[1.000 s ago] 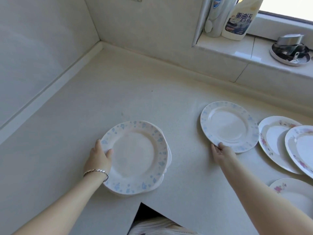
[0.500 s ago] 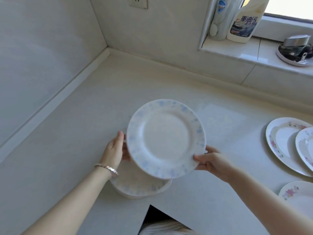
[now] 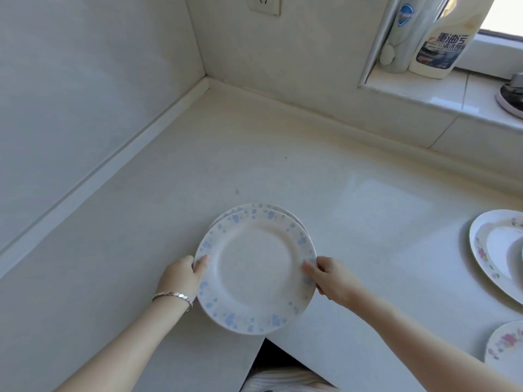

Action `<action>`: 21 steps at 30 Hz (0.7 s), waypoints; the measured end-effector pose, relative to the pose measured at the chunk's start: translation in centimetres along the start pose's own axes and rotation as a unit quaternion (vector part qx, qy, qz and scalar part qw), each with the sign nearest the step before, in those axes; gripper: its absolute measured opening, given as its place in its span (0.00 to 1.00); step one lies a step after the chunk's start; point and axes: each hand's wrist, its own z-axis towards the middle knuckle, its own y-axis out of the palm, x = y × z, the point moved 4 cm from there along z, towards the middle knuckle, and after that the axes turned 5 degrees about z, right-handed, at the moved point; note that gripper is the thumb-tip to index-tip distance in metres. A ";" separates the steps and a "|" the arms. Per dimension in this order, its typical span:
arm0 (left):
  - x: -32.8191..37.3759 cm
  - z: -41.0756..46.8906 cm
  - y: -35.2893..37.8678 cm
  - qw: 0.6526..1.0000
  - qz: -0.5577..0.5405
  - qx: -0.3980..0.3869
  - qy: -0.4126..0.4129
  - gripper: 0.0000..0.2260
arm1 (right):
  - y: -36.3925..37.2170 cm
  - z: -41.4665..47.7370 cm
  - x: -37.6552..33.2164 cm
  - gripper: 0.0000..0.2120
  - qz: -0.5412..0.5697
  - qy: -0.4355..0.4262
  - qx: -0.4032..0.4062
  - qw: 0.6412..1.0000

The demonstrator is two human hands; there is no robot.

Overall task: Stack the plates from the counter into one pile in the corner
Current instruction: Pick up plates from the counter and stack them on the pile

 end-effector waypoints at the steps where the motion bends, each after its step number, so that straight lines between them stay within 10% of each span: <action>1: 0.1 0.2 -0.1 1.000 0.004 -0.003 0.000 0.20 | -0.1 0.4 -0.1 0.19 -0.019 0.001 0.014 1.000; 6: 1.1 0.2 -0.5 0.999 0.047 0.017 0.004 0.17 | -1.4 1.2 -0.6 0.22 -0.148 0.029 0.095 0.984; 9: 1.5 -0.2 0.6 0.989 -0.137 0.037 -0.031 0.14 | -1.7 2.1 -1.2 0.16 -0.051 -0.010 0.157 0.986; 14: 2.0 -0.3 3.0 0.897 -0.424 -0.009 -0.121 0.24 | -0.5 5.2 -2.7 0.25 0.200 -0.021 0.106 0.974; 21: -0.7 1.5 6.6 0.870 -0.453 0.006 -0.192 0.25 | 0.3 6.0 -3.0 0.18 0.092 -0.039 0.068 0.993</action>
